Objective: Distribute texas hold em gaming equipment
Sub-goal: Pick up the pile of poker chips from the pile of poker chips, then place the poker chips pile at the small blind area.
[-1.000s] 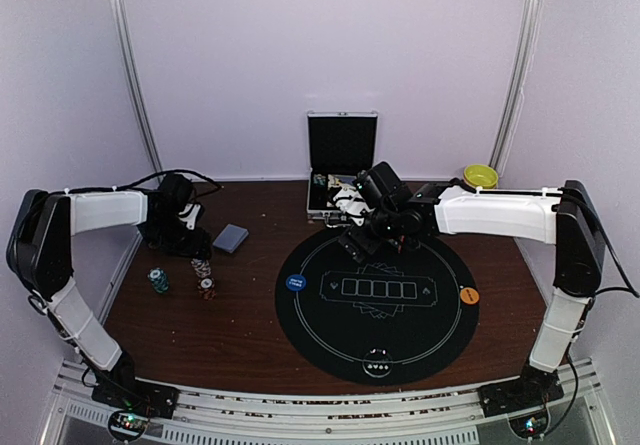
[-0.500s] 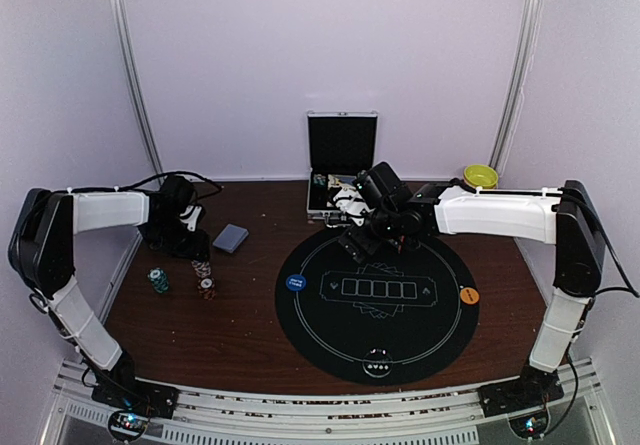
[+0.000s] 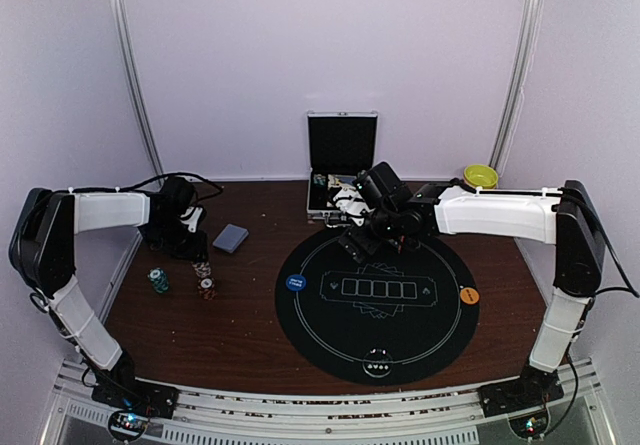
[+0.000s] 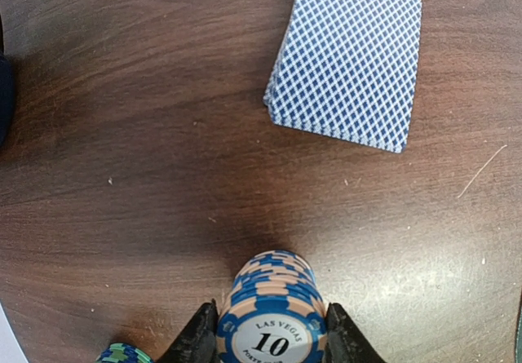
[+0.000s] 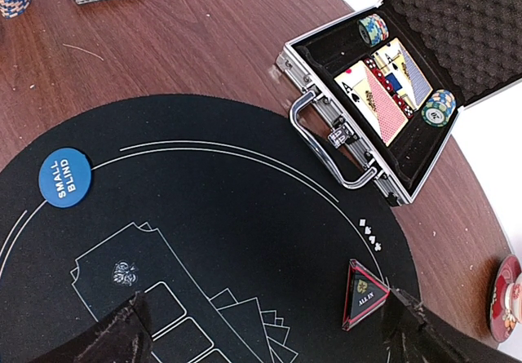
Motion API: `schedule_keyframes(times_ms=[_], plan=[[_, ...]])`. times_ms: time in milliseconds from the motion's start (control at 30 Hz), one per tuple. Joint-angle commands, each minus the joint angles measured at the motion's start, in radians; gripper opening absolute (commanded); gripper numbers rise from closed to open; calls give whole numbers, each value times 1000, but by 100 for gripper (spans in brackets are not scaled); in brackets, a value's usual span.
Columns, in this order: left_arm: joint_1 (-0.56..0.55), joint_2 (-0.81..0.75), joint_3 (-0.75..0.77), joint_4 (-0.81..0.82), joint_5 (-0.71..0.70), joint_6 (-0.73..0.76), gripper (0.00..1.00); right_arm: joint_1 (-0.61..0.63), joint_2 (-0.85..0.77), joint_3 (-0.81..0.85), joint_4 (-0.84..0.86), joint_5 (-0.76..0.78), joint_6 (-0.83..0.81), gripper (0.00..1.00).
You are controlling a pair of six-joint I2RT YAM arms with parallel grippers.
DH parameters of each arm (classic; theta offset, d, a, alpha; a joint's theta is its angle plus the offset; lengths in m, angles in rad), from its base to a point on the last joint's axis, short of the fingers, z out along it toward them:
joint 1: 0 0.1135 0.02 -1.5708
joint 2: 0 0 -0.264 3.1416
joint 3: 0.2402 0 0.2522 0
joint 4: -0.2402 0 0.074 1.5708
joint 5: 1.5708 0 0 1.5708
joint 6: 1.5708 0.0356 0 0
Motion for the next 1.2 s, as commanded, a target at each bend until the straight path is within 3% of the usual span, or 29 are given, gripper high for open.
schedule_keyframes(times_ms=[0,500,1167], plan=[[-5,-4,-11,28,12,10,28,7,-2,-10,17,30,-5,100],[-41,-63,36,-15,-12,3,20,7,-10,-10,23,42,-2,100],[-333,0,221,-86,-67,-82,19,-30,-99,-53,113,134,19,100]])
